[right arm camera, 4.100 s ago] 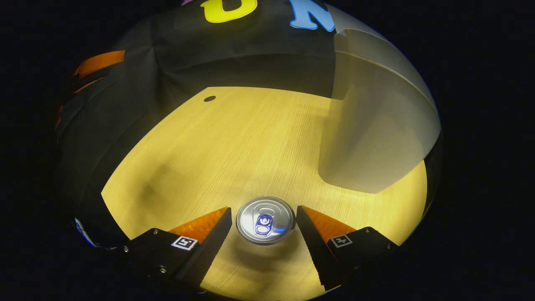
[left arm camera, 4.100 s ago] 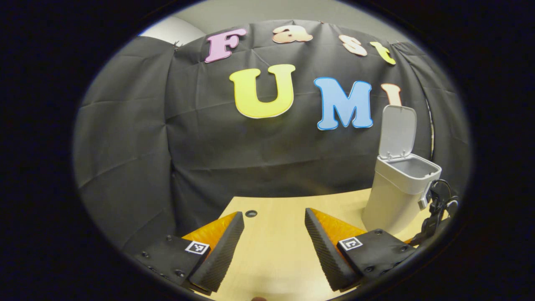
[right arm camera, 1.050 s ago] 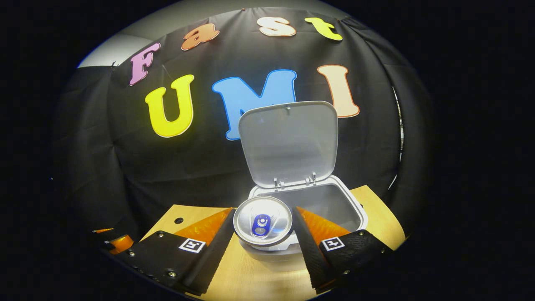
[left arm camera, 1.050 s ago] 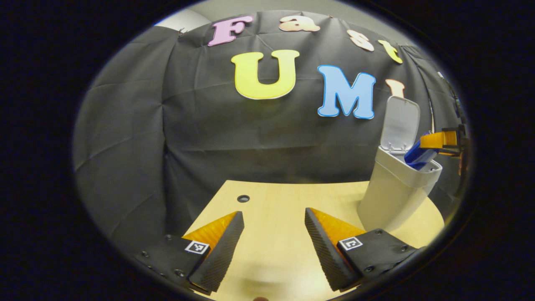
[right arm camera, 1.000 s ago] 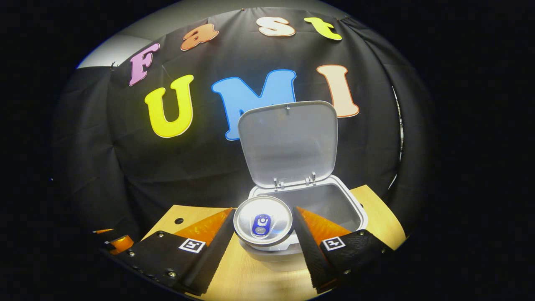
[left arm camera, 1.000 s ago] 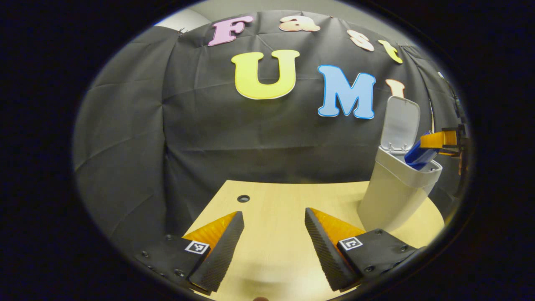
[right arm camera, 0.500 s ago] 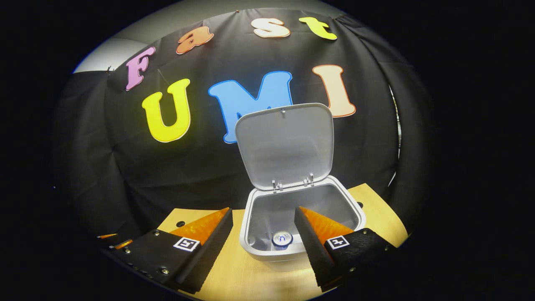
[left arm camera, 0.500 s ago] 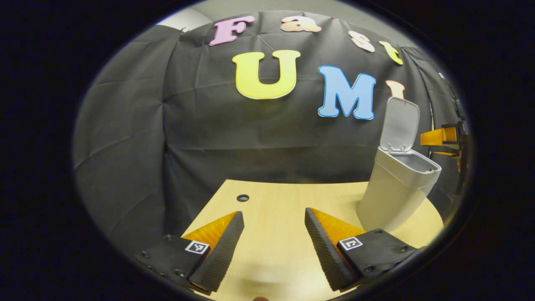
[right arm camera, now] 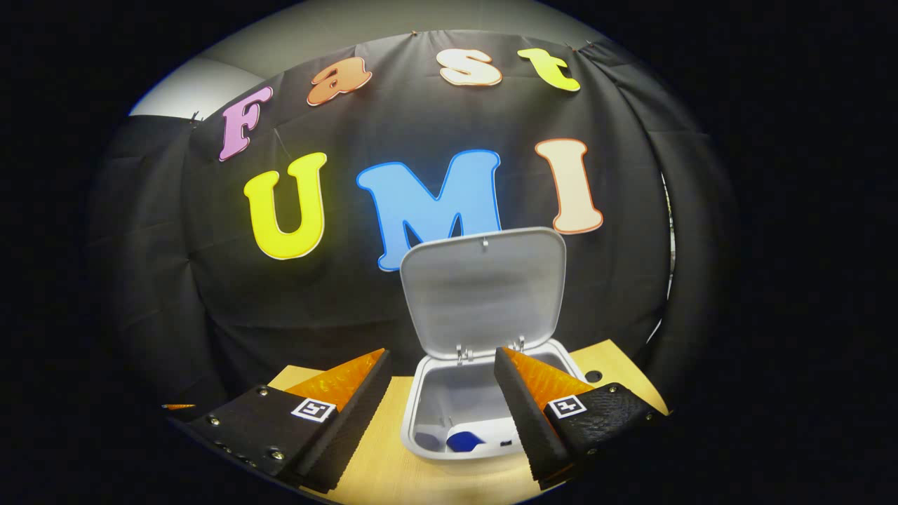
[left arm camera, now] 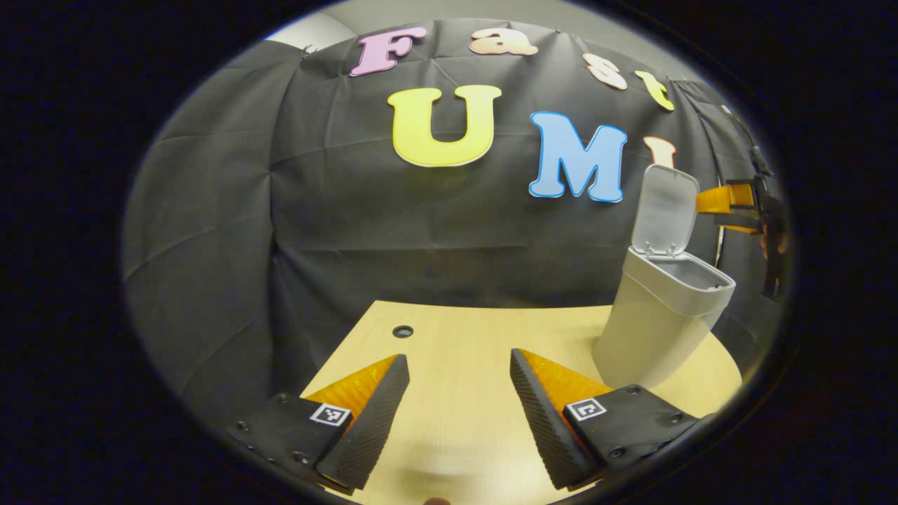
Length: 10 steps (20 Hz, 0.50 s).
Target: Press the lid of the desktop garbage bin to open it, pick up the crumpled paper on the desktop and throw it into the bin, then pick up the pop can on the desktop and drop it into the bin, and finally close the garbage bin lid.
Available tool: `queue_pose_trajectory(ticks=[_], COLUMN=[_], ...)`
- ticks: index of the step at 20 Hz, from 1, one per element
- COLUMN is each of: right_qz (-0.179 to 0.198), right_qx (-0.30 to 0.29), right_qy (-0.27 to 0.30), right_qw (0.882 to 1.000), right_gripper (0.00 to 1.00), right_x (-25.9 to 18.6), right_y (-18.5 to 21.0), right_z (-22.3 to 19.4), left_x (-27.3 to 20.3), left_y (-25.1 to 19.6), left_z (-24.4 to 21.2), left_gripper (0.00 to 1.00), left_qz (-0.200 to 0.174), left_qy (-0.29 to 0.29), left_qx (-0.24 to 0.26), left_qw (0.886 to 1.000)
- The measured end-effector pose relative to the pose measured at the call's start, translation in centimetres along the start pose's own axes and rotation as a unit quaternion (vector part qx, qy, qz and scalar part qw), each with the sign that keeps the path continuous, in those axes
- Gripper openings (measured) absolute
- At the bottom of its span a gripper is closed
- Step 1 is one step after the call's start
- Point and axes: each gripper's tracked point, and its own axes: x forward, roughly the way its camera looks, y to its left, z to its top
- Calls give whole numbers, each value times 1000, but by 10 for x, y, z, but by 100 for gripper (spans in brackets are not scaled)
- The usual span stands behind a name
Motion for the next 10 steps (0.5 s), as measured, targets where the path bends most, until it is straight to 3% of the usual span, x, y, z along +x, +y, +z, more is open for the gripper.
queue_pose_trajectory(ticks=[10], right_qz=[-20], right_qx=[-6], right_qy=[-89], right_qw=[996], right_gripper=[94], right_x=[40], right_y=[-13], right_z=[85], left_x=[-3], left_y=[-11], left_z=[-10], left_gripper=[96], left_qz=[-6], left_qy=[16], left_qx=[-7], left_qw=[1000])
